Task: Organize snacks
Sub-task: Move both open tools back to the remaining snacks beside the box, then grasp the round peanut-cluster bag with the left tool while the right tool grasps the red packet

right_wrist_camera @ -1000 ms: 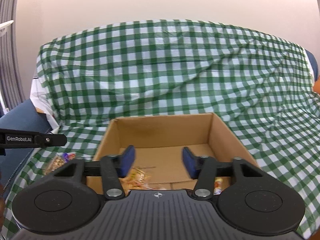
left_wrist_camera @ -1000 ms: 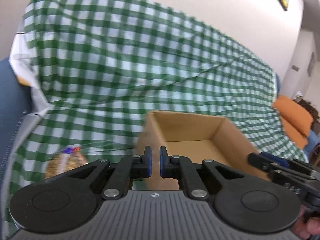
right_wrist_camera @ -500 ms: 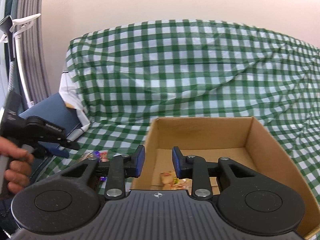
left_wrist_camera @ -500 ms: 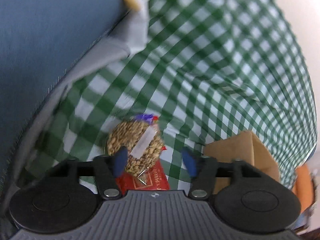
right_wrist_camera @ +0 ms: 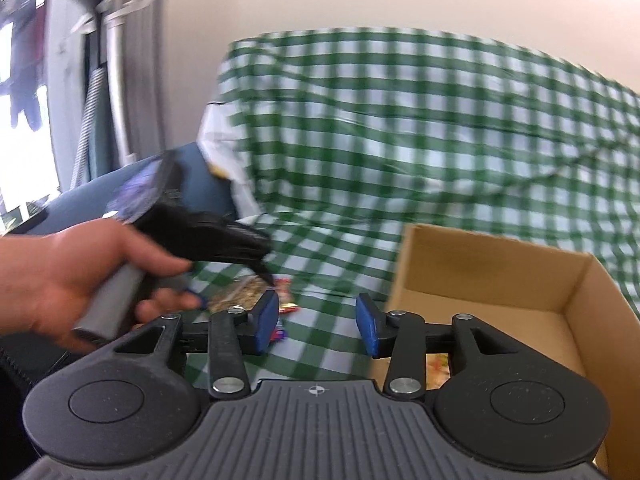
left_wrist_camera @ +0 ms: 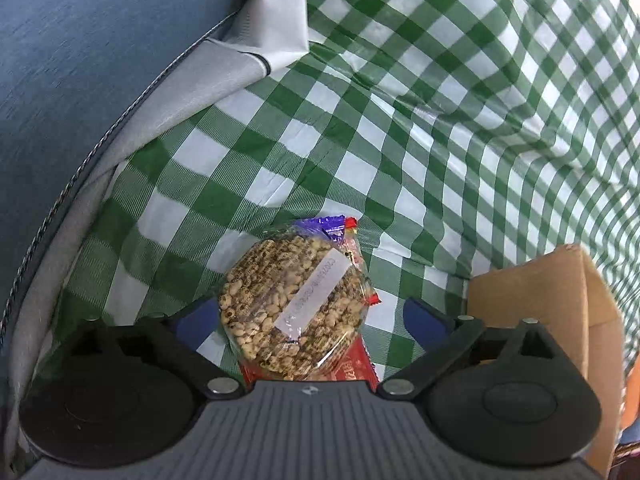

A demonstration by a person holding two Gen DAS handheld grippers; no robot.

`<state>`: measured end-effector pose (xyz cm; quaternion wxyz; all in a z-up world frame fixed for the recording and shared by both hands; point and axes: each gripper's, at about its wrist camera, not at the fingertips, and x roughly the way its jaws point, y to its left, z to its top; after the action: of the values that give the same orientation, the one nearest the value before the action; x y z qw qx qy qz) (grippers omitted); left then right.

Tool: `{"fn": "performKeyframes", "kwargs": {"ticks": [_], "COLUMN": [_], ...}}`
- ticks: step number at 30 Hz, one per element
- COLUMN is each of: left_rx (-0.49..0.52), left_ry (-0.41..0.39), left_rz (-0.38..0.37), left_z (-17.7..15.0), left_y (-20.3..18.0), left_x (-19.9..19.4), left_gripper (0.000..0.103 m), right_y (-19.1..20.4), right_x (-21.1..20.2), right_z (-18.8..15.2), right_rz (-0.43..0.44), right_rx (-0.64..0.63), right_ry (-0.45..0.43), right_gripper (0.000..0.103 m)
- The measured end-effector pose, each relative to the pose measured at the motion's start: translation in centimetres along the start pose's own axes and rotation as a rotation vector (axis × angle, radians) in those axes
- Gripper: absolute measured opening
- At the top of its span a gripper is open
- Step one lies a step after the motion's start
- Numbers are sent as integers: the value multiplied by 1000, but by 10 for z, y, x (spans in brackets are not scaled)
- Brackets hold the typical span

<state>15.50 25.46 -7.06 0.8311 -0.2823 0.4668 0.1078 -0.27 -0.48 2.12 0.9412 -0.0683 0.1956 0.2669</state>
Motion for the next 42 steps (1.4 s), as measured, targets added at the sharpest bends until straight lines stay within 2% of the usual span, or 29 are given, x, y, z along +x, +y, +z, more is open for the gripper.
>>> {"fn": "performKeyframes", "kwargs": {"ticks": [2, 3, 4, 7, 10, 14, 18, 23, 29, 32, 35, 36, 37, 39, 42], "left_rx": [15, 22, 31, 14, 2, -25, 19, 20, 18, 27, 25, 24, 23, 22, 19], "left_ry": [10, 11, 10, 17, 31, 29, 58, 65, 65, 67, 68, 68, 68, 68, 65], "left_rz": [20, 34, 50, 41, 74, 100, 195, 196, 200, 203, 200, 198, 197, 196, 196], "left_z": [1, 1, 1, 4, 7, 11, 10, 9, 7, 7, 7, 8, 8, 9, 8], "left_y": [0, 0, 0, 7, 14, 25, 29, 31, 32, 29, 30, 31, 31, 32, 32], "left_x": [3, 4, 4, -2, -9, -21, -19, -17, -18, -16, -16, -16, -16, -16, -17], "left_gripper": [97, 89, 87, 80, 80, 80, 80, 81, 81, 81, 81, 81, 81, 81, 80], "right_y": [7, 9, 9, 7, -5, 19, 38, 51, 52, 48, 46, 47, 47, 47, 46], "right_x": [3, 5, 6, 16, 31, 58, 89, 127, 160, 176, 185, 186, 187, 184, 175], "right_z": [1, 1, 1, 1, 2, -2, -10, -15, -23, -26, -29, -29, -29, -29, -25], "right_rz": [30, 39, 46, 67, 72, 40, -7, -43, -81, -64, -47, -39, -32, -33, -33], "right_rx": [-31, -38, -42, -55, -85, -119, -127, -123, -127, -113, -105, -113, -119, -126, -134], "right_ry": [-4, -2, 1, 18, 29, 67, 120, 170, 204, 255, 277, 276, 276, 254, 217], "right_gripper": [52, 56, 57, 60, 66, 70, 78, 86, 87, 87, 82, 71, 70, 53, 35]}}
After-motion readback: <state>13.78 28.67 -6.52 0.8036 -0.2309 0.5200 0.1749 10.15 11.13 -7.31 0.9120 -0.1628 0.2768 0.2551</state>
